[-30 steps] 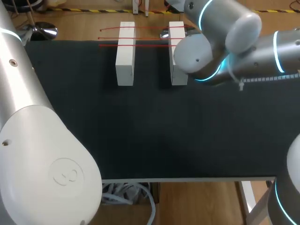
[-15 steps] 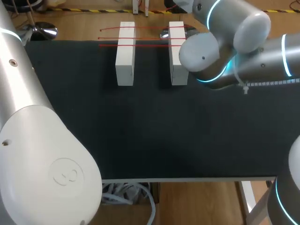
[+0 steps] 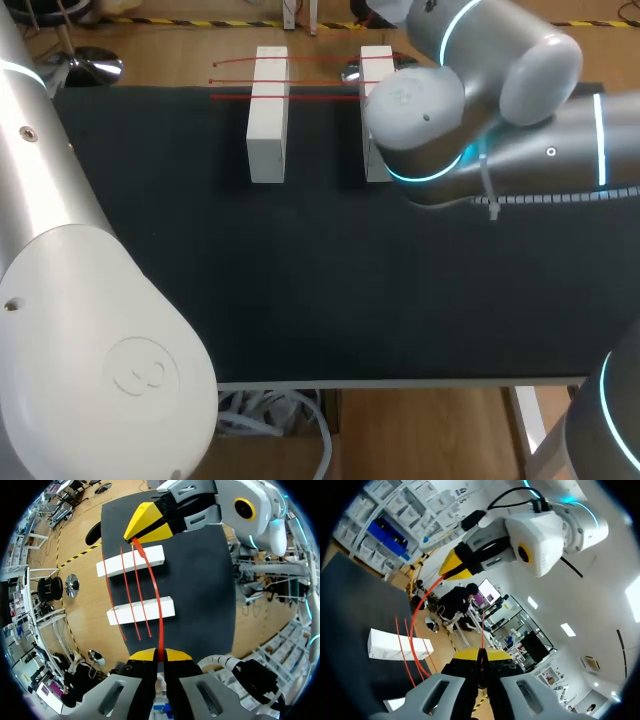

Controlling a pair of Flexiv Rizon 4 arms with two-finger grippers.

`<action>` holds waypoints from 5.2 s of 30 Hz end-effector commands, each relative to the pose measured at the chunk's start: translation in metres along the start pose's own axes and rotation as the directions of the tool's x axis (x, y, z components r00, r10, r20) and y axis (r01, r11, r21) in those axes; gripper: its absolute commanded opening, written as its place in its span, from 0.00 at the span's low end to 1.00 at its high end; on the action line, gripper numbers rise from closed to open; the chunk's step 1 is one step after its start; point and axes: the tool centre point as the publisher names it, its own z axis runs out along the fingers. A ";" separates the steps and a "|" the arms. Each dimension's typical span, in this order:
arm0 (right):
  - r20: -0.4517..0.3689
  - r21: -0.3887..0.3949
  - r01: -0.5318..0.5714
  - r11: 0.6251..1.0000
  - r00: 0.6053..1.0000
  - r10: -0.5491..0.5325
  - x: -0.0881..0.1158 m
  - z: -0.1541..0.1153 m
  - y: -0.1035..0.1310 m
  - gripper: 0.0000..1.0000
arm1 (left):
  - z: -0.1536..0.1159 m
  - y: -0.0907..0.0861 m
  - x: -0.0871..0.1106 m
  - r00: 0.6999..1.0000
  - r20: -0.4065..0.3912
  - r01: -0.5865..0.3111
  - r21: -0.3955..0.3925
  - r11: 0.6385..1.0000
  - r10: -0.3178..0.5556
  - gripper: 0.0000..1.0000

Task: Grab the tape and strap the tape.

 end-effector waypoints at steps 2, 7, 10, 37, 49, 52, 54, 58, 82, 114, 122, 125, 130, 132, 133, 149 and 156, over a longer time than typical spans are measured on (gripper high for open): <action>-0.006 -0.035 0.003 0.999 1.000 -0.003 -0.002 -0.001 -0.007 0.00 | -0.001 -0.001 0.000 1.000 -0.002 0.001 -0.003 1.000 -0.001 0.00; -0.006 -0.035 0.003 0.999 1.000 -0.003 -0.002 -0.001 -0.007 0.00 | -0.001 -0.001 0.000 1.000 -0.002 0.001 -0.003 1.000 -0.001 0.00; -0.003 -0.041 0.001 0.999 1.000 -0.002 0.004 0.001 -0.001 0.00 | -0.001 -0.001 0.000 1.000 -0.002 0.001 -0.003 1.000 -0.001 0.00; 0.174 0.194 0.106 0.975 0.975 -0.140 0.020 0.013 0.024 0.00 | -0.001 -0.001 0.000 1.000 -0.002 0.001 -0.003 1.000 -0.001 0.00; 0.158 0.214 0.141 0.967 0.972 -0.176 0.029 0.024 0.038 0.00 | -0.001 -0.001 0.000 1.000 -0.002 0.001 -0.003 1.000 -0.001 0.00; 0.151 0.212 0.140 0.967 0.973 -0.174 0.030 0.026 0.040 0.00 | -0.001 -0.001 0.000 1.000 -0.002 0.001 -0.003 1.000 -0.001 0.00; 0.149 0.210 0.145 0.967 0.973 -0.178 0.031 0.027 0.042 0.00 | -0.001 -0.001 0.000 1.000 -0.002 0.001 -0.003 1.000 -0.001 0.00; 0.146 0.209 0.169 0.963 0.968 -0.202 0.032 0.029 0.050 0.00 | -0.001 -0.001 0.000 1.000 -0.002 0.001 -0.003 1.000 -0.001 0.00; 0.182 0.325 0.191 0.926 0.948 -0.260 0.033 0.018 0.051 0.00 | -0.001 -0.001 0.000 1.000 -0.002 0.001 -0.003 1.000 -0.001 0.00; 0.144 0.277 0.223 0.935 0.952 -0.270 0.043 0.037 0.058 0.00 | -0.001 -0.001 0.000 1.000 -0.002 0.001 -0.003 1.000 -0.001 0.00; 0.143 0.277 0.243 0.930 0.946 -0.290 0.045 0.037 0.066 0.00 | -0.001 -0.001 0.000 1.000 -0.002 0.001 -0.003 1.000 -0.001 0.00; 0.143 0.285 0.259 0.923 0.941 -0.308 0.045 0.035 0.068 0.00 | -0.001 -0.001 0.000 1.000 -0.002 0.001 -0.003 1.000 -0.001 0.00; 0.147 0.306 0.272 0.912 0.933 -0.328 0.044 0.029 0.071 0.00 | -0.001 -0.001 0.000 1.000 -0.002 0.001 -0.003 1.000 -0.001 0.00; 0.148 0.318 0.291 0.902 0.925 -0.351 0.044 0.028 0.072 0.00 | -0.001 -0.001 0.000 1.000 -0.002 0.001 -0.003 1.000 -0.001 0.00; 0.151 0.320 0.291 0.902 0.924 -0.352 0.043 0.028 0.073 0.00 | -0.001 -0.001 0.000 1.000 -0.002 0.001 -0.003 1.000 -0.001 0.00; 0.136 0.340 0.303 0.890 0.921 -0.366 0.046 0.024 0.078 0.00 | -0.001 -0.001 0.000 1.000 -0.002 0.001 -0.003 1.000 -0.001 0.00; 0.127 0.344 0.302 0.889 0.923 -0.363 0.048 0.020 0.077 0.00 | -0.001 -0.001 0.000 1.000 -0.002 0.001 -0.003 1.000 -0.001 0.00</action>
